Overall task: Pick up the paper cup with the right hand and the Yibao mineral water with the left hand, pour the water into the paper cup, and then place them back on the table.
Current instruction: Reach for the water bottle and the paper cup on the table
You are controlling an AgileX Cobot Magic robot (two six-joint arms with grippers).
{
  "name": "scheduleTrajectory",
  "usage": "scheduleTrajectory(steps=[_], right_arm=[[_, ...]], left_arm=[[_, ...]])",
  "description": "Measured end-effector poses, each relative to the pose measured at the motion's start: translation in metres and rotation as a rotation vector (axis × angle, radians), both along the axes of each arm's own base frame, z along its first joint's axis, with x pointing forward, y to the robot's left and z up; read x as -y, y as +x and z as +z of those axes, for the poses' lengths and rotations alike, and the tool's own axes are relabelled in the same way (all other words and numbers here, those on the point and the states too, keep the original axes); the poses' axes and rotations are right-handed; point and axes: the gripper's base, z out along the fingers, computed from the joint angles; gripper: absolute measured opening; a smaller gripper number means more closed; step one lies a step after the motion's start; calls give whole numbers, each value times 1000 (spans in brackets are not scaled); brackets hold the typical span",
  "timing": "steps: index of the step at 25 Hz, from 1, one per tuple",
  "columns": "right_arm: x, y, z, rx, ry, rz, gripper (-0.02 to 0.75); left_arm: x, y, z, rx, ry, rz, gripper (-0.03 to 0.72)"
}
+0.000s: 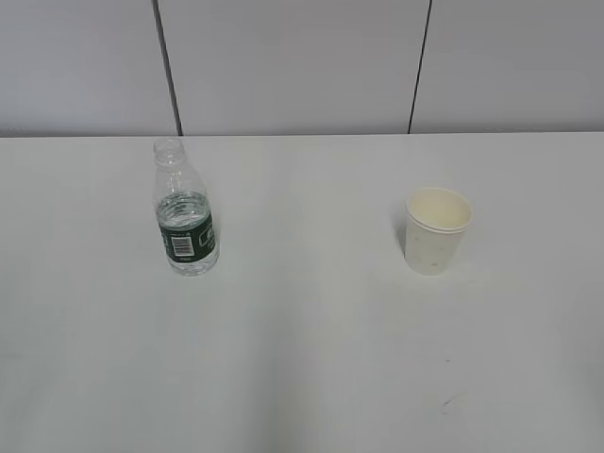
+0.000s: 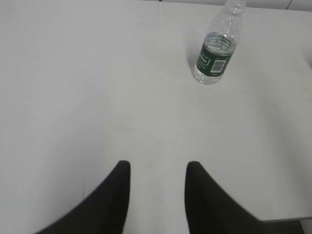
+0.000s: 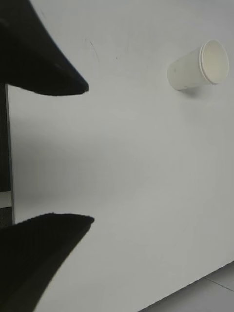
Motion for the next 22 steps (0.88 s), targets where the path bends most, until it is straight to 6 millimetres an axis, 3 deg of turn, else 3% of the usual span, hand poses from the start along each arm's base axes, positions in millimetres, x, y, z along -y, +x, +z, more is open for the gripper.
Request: scheduleTrajectory(steps=[22], right_arm=[[0, 0, 0, 0, 1, -1, 585]], left_arm=[[0, 0, 0, 0, 0, 0, 245]])
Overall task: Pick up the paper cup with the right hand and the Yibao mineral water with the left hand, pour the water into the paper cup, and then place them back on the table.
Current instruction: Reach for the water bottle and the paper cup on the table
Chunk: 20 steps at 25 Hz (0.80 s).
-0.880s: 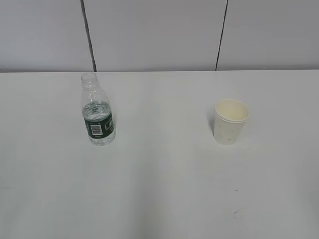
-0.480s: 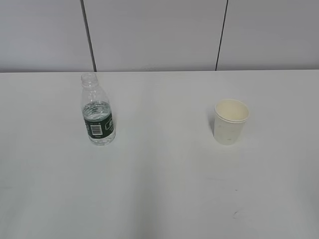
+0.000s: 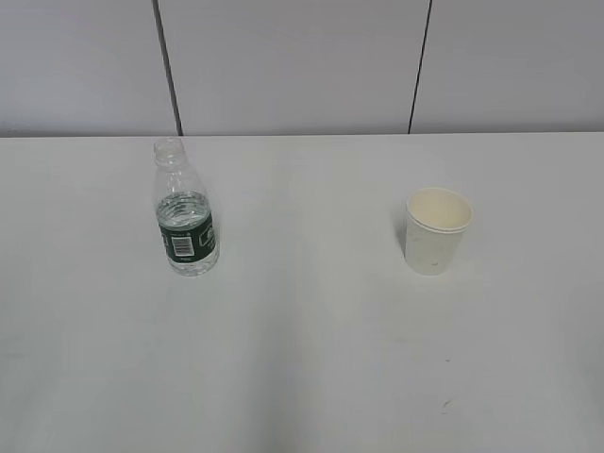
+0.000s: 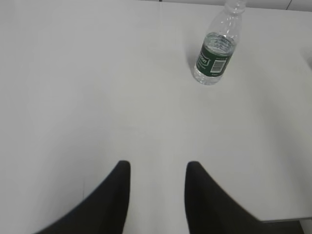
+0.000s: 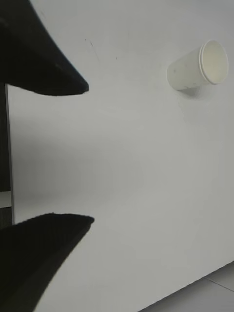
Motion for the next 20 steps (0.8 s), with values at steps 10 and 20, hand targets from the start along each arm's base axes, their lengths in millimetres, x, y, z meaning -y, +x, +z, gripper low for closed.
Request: scheduleTrajectory(steps=[10, 20], right_arm=[[0, 5, 23, 139, -11, 8, 585], [2, 63, 49, 255, -28, 29, 585]], left_arm=[[0, 1, 13, 114, -4, 6, 245], [-2, 45, 54, 422, -20, 33, 245]])
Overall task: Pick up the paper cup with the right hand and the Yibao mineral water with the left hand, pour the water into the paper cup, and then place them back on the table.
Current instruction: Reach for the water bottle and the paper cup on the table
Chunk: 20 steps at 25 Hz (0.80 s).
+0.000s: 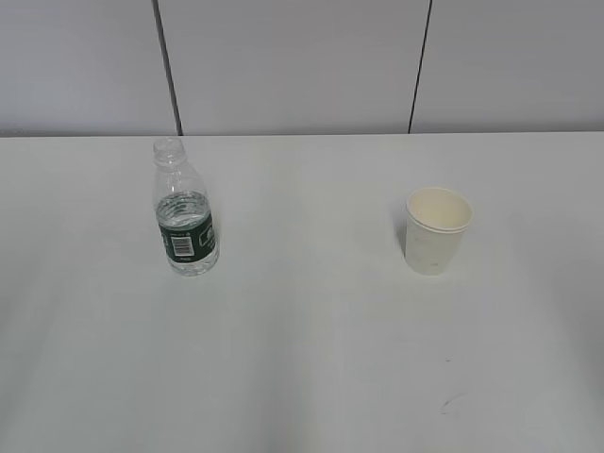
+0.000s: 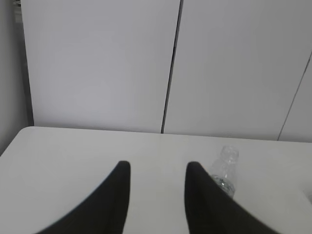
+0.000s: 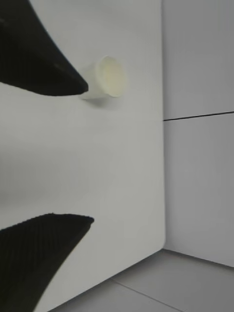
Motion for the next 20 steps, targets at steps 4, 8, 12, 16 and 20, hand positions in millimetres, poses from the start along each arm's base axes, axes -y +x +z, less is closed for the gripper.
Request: scheduleTrajectory(steps=[4, 8, 12, 16, 20], right_arm=[[0, 19, 9, 78, -7, 9, 585], [1, 39, 8, 59, -7, 14, 585], [2, 64, 4, 40, -7, 20, 585], [3, 96, -8, 43, -6, 31, 585], [3, 120, -31, 59, -2, 43, 585]], left_arm=[[0, 35, 5, -16, -3, 5, 245], [1, 72, 2, -47, -3, 10, 245], [1, 107, -6, -55, 24, 18, 245], [1, 137, -27, -84, 74, 13, 245], [2, 156, -53, -83, 76, 7, 245]])
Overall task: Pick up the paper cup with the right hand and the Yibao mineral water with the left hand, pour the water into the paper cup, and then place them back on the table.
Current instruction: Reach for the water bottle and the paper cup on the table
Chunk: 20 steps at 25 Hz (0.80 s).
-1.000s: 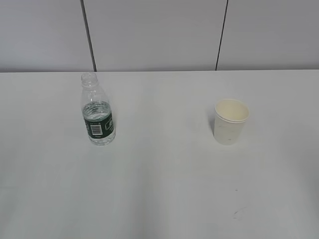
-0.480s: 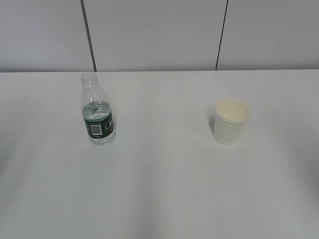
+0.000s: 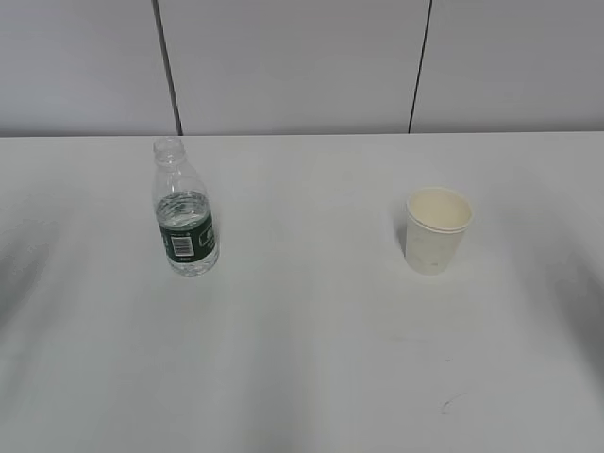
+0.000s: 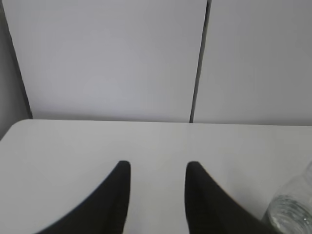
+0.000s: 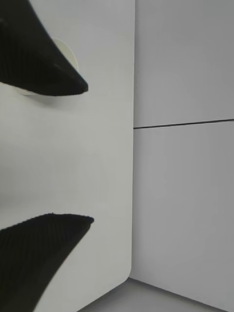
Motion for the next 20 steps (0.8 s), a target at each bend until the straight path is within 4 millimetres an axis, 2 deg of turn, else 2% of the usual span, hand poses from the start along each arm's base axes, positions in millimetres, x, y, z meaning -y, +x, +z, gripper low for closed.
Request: scheduleTrajectory(steps=[6, 12, 20], right_arm=[[0, 17, -29, 19, 25, 6, 585], [-4, 26, -59, 47, 62, 47, 585], [-25, 49, -94, 43, 5, 316, 585]], left_arm=[[2, 11, -41, 18, -45, -6, 245], [13, 24, -62, 23, -28, -131, 245], [17, 33, -78, 3, -26, -177, 245]])
